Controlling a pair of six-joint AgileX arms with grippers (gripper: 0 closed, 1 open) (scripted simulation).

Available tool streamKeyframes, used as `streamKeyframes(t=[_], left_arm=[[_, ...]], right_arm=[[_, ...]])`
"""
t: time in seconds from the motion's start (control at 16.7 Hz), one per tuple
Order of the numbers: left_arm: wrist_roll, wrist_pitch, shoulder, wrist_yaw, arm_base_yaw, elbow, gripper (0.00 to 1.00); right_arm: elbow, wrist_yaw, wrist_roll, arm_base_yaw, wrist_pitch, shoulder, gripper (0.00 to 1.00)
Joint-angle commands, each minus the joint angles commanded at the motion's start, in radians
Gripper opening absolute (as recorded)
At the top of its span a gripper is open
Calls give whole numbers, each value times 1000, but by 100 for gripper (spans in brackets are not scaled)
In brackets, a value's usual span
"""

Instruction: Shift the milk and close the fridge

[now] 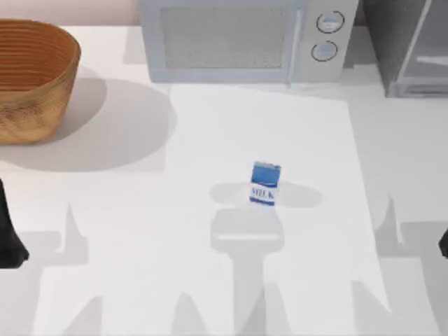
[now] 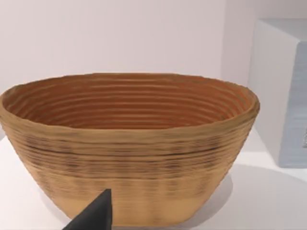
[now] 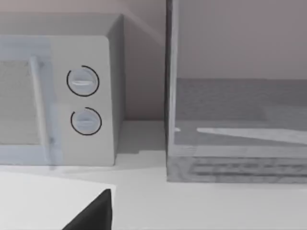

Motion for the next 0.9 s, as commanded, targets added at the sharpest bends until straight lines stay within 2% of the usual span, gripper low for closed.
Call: streamKeyframes(t=[0.24, 0.42, 0.6, 0.9], left_arm=[[0, 0, 0, 0, 0, 0, 100], [0, 0, 0, 0, 0, 0, 100], [0, 0, 0, 0, 0, 0, 100], [0, 0, 0, 0, 0, 0, 100]], right_arm=[[7, 254, 6, 253, 193, 202, 100], [12, 385, 9, 382, 296, 308, 100], [14, 439, 11, 433, 342, 353, 100], [11, 438, 11, 431, 340, 352, 100]])
